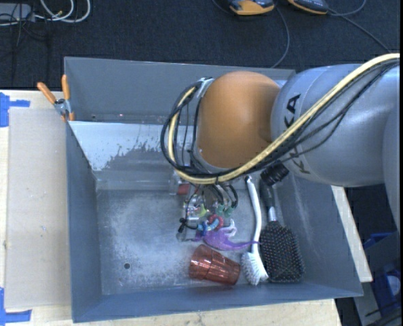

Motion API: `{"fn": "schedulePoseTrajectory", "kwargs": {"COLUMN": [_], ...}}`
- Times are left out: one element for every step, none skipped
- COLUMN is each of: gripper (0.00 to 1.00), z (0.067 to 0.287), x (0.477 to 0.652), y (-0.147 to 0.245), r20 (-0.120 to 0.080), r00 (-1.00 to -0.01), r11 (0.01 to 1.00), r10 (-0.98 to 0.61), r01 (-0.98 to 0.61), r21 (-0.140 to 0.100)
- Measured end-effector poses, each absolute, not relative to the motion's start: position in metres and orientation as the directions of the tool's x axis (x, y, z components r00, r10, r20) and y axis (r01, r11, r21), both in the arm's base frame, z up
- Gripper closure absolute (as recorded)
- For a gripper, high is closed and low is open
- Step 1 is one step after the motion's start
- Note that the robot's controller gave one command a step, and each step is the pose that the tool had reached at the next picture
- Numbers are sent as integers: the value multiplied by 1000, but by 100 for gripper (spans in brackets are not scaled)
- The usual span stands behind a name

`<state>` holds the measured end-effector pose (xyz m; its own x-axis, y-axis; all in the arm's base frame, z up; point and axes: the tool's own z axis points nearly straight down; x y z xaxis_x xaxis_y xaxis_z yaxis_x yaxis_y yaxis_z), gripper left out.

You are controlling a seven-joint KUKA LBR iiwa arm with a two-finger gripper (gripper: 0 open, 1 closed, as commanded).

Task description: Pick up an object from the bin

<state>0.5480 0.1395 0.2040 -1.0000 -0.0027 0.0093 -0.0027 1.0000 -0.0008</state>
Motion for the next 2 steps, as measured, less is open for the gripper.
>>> {"fn": "schedulePoseTrajectory", "kwargs": {"gripper": [0, 0], "z": [209, 162], "x": [549, 559], "y": [139, 98], "r20": [2, 2], "r00": [-1000, -999], "r11": [1000, 999], "r10": [0, 51], "r01": [0, 51], "r21": [0, 1]}}
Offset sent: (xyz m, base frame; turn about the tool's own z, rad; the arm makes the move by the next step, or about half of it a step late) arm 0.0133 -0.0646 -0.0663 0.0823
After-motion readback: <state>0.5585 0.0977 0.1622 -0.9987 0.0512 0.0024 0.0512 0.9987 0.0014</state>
